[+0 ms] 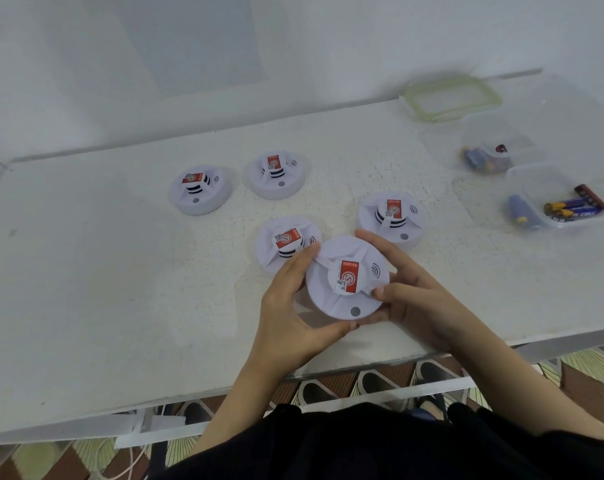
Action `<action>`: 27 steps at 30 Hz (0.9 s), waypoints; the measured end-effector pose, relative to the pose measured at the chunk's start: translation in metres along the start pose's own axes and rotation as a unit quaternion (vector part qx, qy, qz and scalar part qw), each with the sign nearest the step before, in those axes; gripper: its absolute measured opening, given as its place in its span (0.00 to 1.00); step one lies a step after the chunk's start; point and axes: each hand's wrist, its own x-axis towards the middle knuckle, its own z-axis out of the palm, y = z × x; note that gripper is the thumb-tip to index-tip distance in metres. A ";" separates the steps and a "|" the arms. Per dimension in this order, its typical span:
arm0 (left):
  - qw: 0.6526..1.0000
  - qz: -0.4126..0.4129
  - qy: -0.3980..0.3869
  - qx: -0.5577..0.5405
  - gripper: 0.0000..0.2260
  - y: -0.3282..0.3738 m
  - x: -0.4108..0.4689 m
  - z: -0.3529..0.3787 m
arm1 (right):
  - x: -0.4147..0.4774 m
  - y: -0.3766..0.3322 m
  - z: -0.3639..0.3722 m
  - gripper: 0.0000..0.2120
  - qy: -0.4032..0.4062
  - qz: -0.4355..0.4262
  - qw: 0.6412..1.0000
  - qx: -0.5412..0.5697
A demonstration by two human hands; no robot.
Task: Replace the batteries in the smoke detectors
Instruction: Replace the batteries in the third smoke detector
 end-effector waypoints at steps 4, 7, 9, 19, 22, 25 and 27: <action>1.000 -0.002 0.002 -0.008 0.40 0.001 0.000 0.000 | 0.000 0.000 0.000 0.33 -0.007 0.001 1.000 0.003; 1.000 -0.001 0.000 -0.008 0.41 0.000 0.000 0.000 | 0.001 0.001 -0.001 0.33 -0.010 0.002 1.000 0.004; 1.000 -0.002 0.000 -0.009 0.41 0.000 0.001 0.000 | 0.000 0.000 -0.001 0.33 -0.012 0.001 1.000 0.006; 1.000 -0.002 0.002 0.002 0.40 0.000 0.001 0.000 | 0.001 0.000 -0.001 0.33 -0.015 0.006 1.000 0.001; 1.000 -0.006 0.002 0.006 0.40 0.000 0.000 0.000 | 0.000 -0.002 0.000 0.33 -0.010 0.009 1.000 -0.001; 1.000 -0.003 0.001 0.013 0.40 0.000 0.001 0.000 | 0.000 -0.003 0.001 0.32 -0.005 0.011 1.000 -0.010; 1.000 -0.002 0.002 0.016 0.40 0.000 0.001 0.000 | 0.000 -0.003 0.001 0.32 -0.005 0.012 1.000 -0.015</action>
